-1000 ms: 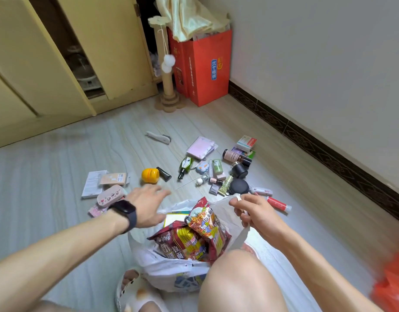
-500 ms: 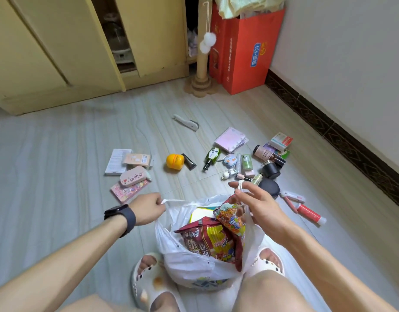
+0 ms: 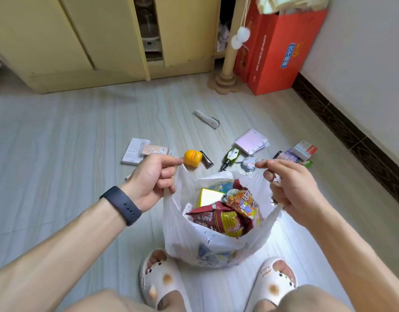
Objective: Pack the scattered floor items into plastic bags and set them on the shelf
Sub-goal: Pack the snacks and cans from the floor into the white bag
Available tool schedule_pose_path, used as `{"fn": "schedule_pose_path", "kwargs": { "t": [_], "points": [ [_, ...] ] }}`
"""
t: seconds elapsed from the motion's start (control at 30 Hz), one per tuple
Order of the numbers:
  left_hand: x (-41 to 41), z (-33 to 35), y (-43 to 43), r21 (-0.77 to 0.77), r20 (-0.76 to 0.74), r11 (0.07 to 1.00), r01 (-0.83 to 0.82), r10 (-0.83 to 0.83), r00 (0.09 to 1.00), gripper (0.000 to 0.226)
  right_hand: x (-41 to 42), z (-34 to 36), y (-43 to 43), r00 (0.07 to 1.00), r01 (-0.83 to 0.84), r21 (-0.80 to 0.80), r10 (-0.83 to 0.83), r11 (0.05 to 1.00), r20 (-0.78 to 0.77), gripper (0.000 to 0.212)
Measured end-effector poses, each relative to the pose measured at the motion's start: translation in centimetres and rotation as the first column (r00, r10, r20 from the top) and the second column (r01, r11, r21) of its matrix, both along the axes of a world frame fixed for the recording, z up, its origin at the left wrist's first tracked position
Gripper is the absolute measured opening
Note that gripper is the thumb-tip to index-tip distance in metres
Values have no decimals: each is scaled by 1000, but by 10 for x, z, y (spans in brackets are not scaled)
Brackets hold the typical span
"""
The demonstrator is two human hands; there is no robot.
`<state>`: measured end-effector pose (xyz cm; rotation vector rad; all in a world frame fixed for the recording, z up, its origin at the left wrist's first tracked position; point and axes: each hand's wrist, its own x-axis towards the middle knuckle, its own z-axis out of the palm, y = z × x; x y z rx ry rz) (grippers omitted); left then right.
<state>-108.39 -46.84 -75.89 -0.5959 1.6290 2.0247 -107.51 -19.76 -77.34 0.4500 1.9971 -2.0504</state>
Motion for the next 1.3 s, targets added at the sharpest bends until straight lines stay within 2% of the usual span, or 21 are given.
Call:
{"fn": "schedule_pose_path", "kwargs": {
  "t": [0.1,0.17,0.27,0.43,0.57,0.63,0.67,0.7,0.73,0.77,0.8,0.83,0.87,0.93,0.97,1.03,1.13,1.23,1.27,1.3],
  "points": [
    [8,2,-1,-68,22,996,64,-63,998,21,9,-8,1,997,-66,139,61,988,46,23],
    [10,3,0,-127,1,989,81,-82,997,27,8,-9,1,998,-41,148,32,988,60,21],
    [13,2,0,-169,-14,978,119,-123,992,24,10,-8,-4,994,-74,146,60,987,93,20],
    [7,-8,13,-230,-79,952,202,-225,971,5,11,-12,-22,934,-352,202,331,914,132,20],
    [-11,-43,30,-366,-81,867,339,-393,916,15,-6,-32,-38,921,-385,162,367,908,133,22],
    [-24,-70,38,-443,-72,814,377,-451,890,14,-21,-51,-45,913,-407,244,384,881,136,30],
    [-30,-87,40,-575,-90,729,373,-509,856,16,-28,-67,-45,902,-427,382,416,820,116,30],
    [-34,-108,40,-775,-94,541,327,-610,786,22,-34,-86,-44,875,-425,593,478,684,77,26],
    [-36,-127,38,-929,-65,298,218,-714,698,32,-36,-107,-42,836,-353,796,548,491,32,21],
    [-38,-147,39,-982,-28,134,130,-793,608,43,-37,-132,-40,788,-268,905,615,330,9,19],
    [-38,-168,39,-990,-2,77,121,-849,528,50,-34,-154,-38,741,-212,945,672,248,-10,22],
    [-41,-189,39,-988,-26,94,124,-885,464,55,-31,-175,-35,708,-183,955,705,233,-36,26],
    [-43,-211,38,-977,-75,151,148,-902,424,57,-28,-192,-33,701,-162,952,709,260,-74,30],
    [-49,-239,37,-950,-200,270,156,-911,360,59,-24,-211,-31,730,-125,937,670,327,-136,37],
    [-55,-248,37,-943,-236,298,151,-914,331,59,-25,-218,-31,748,-104,935,647,339,-151,38],
    [-61,-252,37,-942,-219,284,177,-924,314,59,-27,-224,-33,767,-89,938,624,335,-150,37],
    [-64,-244,38,-958,-144,210,197,-941,306,58,-31,-217,-36,770,-105,939,625,327,-131,35],
    [-63,-225,39,-938,-68,177,297,-936,345,56,-40,-195,-34,761,-277,904,648,326,-1,28],
    [-63,-212,39,-923,-46,186,337,-922,384,55,-45,-184,-34,769,-365,852,637,375,49,22],
    [-63,-196,40,-908,-31,204,366,-904,426,53,-50,-170,-36,797,-456,754,594,473,110,15]
  ]
}}
